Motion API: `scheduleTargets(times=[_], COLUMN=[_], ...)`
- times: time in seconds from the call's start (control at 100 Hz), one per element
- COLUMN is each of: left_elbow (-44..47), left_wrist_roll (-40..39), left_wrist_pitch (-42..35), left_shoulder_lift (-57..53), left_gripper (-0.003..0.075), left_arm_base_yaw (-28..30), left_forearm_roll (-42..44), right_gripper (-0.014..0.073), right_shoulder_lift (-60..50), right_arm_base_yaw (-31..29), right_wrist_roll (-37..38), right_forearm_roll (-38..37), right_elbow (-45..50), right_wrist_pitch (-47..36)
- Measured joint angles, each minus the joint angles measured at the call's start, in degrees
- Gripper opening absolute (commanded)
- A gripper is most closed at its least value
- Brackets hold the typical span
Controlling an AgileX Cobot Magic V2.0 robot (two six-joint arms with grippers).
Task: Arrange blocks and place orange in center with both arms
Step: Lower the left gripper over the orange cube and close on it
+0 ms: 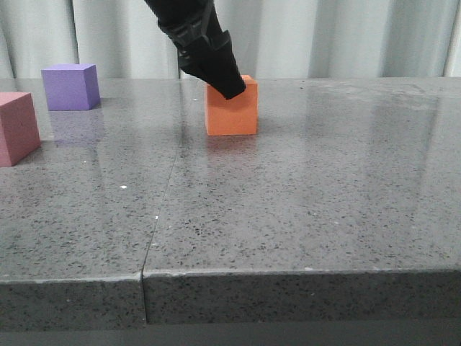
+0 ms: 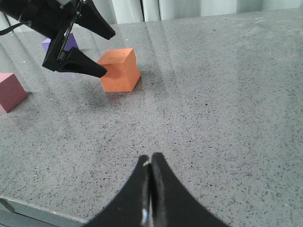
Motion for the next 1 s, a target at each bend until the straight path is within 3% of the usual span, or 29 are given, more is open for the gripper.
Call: scheduleTargets(times=[0.58,0.68,0.87,1.0], left_elbow=[-0.1,-0.1,-0.1,-0.1], left_wrist_roll=[0.0,0.0,0.0,0.0], left_wrist_pitch=[-0.8,-0.8,-0.9,-0.9], left_shoulder_lift=[4.4,4.3,4.3,4.3], left_gripper=[0.0664,0.0582,0.0358,0.0286], left_arm_base_yaw=[0.0,0.0,0.0,0.0], left_forearm_roll=[-0.7,-0.7,-0.8,-0.8], right_gripper=[-0.0015,-0.0015,-0.0015,-0.0015], right_shoulder_lift=[0.0,0.0,0.0,0.0], right_arm_base_yaw=[0.0,0.0,0.0,0.0], right_wrist_roll=[0.1,0.1,0.1,0.0], right_forearm_roll=[0.0,0.0,0.0,0.0], right_elbow=[0.0,0.0,0.0,0.0], right_wrist_pitch=[0.0,0.0,0.0,0.0])
